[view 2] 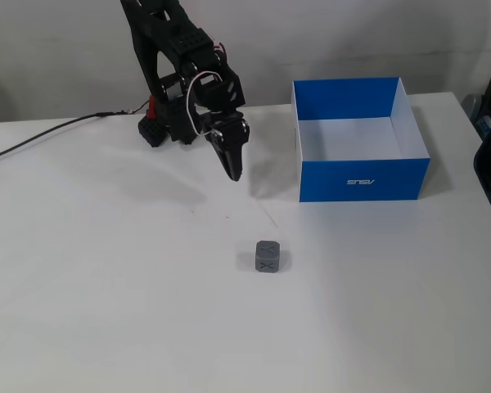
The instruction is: Grasp the gray block and put it in the box.
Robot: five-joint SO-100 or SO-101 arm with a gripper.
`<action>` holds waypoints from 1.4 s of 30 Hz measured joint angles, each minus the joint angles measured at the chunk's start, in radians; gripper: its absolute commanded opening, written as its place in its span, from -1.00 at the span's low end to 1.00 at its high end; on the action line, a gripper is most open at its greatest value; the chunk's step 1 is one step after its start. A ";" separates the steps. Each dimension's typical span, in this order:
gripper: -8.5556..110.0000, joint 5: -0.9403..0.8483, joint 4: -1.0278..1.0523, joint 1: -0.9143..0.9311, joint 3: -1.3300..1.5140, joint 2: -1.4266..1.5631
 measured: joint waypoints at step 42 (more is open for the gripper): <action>-0.84 0.359 0.063 0.025 -0.594 -0.531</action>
